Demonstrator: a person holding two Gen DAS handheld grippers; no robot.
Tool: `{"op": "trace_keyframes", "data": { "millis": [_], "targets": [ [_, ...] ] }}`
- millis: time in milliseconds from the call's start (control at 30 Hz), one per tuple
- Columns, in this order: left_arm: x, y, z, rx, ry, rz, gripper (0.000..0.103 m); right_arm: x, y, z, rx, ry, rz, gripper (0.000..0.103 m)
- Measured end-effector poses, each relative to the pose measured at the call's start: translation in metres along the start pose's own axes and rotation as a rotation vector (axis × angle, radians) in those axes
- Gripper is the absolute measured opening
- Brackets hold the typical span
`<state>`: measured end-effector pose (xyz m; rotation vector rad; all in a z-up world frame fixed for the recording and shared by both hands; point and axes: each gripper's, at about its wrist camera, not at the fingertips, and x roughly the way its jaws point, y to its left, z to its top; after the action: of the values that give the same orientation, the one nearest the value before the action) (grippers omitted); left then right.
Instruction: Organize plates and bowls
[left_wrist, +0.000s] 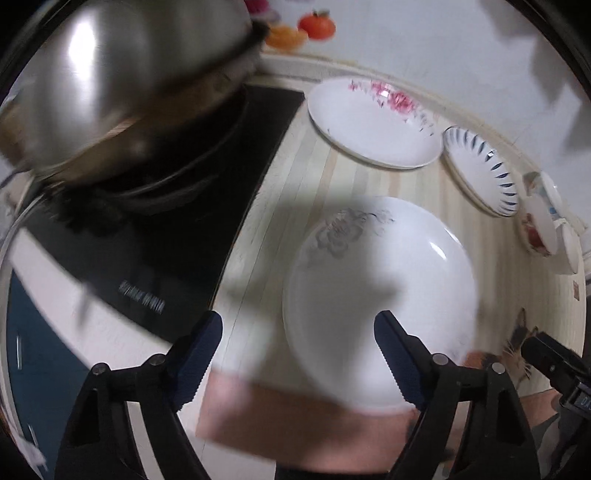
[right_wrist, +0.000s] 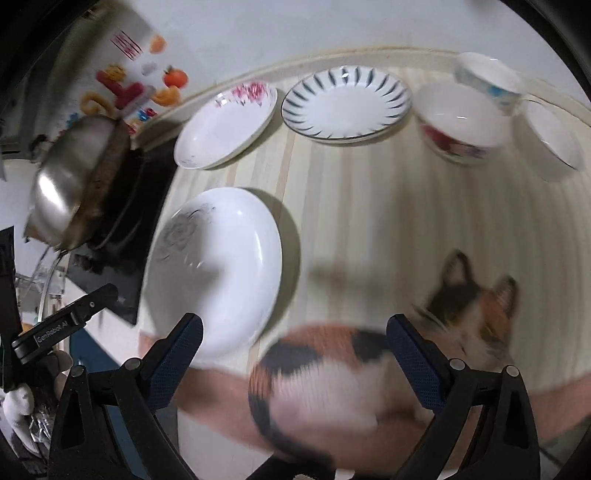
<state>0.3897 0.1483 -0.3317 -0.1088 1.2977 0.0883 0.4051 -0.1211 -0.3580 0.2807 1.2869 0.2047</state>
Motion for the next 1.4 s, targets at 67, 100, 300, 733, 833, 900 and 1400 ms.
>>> {"op": "trace_keyframes", "data": {
  "millis": [67,100,300,733,833,900,1400],
  "targets": [
    [0.021,0.002,0.014,0.018,0.039,-0.023,0.080,0.022,0.003,0.013,0.006,0.030,-0.001,0.095],
    [0.032,0.003,0.020,0.026,0.060,-0.037,0.079,0.034,0.004,0.020,0.012,0.050,0.001,0.091],
    [0.064,0.000,0.032,0.109,0.149,-0.074,0.050,0.088,0.010,0.039,0.039,0.168,0.026,0.058],
    [0.059,-0.005,0.022,0.140,0.158,-0.087,0.035,0.102,0.007,0.035,0.043,0.207,0.089,0.016],
    [0.050,-0.011,0.016,0.132,0.147,-0.090,0.035,0.094,-0.001,0.035,0.031,0.214,0.098,0.016],
    [0.040,-0.017,0.013,0.134,0.136,-0.097,0.035,0.085,-0.009,0.035,0.029,0.214,0.104,0.016],
    [0.006,-0.110,-0.024,0.224,0.132,-0.144,0.035,0.004,-0.113,0.018,0.092,0.178,0.090,0.016]
  ]
}}
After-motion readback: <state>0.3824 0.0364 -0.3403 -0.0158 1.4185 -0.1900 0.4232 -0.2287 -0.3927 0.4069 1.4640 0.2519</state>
